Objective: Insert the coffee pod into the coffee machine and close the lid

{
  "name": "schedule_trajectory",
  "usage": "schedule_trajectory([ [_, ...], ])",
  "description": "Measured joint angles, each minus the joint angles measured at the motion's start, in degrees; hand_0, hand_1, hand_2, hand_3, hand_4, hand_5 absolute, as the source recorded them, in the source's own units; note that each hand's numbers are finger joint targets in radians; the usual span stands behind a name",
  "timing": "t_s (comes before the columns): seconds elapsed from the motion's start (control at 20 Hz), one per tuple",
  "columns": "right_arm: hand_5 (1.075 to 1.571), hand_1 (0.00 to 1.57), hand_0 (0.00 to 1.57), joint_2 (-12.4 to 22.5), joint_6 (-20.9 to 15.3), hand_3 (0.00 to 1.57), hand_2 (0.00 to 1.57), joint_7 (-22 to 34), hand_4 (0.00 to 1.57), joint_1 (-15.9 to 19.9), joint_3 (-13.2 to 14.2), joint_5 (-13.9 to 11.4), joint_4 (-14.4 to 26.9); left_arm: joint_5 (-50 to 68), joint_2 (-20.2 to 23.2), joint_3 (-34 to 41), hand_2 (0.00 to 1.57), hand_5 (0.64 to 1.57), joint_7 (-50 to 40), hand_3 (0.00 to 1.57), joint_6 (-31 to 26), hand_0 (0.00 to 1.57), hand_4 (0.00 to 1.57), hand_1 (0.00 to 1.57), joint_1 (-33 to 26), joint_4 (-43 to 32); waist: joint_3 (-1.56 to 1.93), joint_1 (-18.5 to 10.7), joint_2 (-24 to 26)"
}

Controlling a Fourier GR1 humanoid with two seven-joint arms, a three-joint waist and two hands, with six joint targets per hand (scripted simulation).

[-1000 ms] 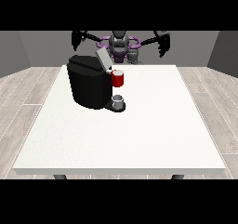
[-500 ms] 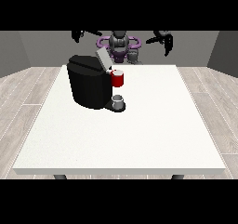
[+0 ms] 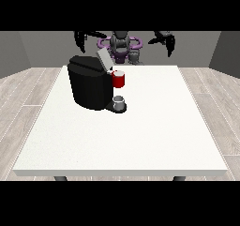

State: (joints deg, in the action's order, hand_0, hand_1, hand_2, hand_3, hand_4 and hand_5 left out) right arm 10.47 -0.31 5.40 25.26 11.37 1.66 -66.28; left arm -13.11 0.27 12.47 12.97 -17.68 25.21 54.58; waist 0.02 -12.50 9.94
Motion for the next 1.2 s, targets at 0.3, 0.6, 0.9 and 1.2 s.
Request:
schedule_trajectory([
  [0.3, 1.571, 0.00, 0.00, 0.27, 0.30, 0.00, 0.00, -0.21, 0.00, 3.39, 0.76, 1.34, 3.65, 2.35, 0.02, -2.52, 0.00, 1.571, -3.19, 0.00, 0.57, 0.00, 0.26, 0.00, -3.58, 8.81, 0.00, 0.09, -3.42],
  [0.6, 1.571, 0.00, 0.00, -0.27, 0.52, 0.00, 0.00, 0.17, 0.00, 7.80, -0.66, 1.19, 6.11, 4.92, 1.09, -3.44, 0.00, 1.571, -5.94, 0.00, 0.96, 0.00, 0.34, 0.00, -5.91, 16.32, 0.00, 1.01, -6.60],
  [0.9, 1.571, 0.00, 0.00, -1.66, 0.59, 0.00, 0.00, -2.16, 0.00, 9.64, -3.06, -0.21, 7.13, 5.57, 1.77, -4.09, 0.00, 1.571, -5.66, 0.00, 2.10, 0.00, 0.38, 0.00, -9.28, 21.03, -0.15, 2.39, -8.99],
  [1.2, 1.571, 0.00, 0.00, -1.43, 1.37, 0.00, 0.00, -0.77, 0.20, 13.71, -3.81, -0.36, 8.39, 6.42, 2.94, -3.72, 0.00, 1.571, -6.21, 0.00, 3.44, 0.00, 0.33, 0.00, -10.50, 23.80, -0.05, 3.40, -10.74],
])
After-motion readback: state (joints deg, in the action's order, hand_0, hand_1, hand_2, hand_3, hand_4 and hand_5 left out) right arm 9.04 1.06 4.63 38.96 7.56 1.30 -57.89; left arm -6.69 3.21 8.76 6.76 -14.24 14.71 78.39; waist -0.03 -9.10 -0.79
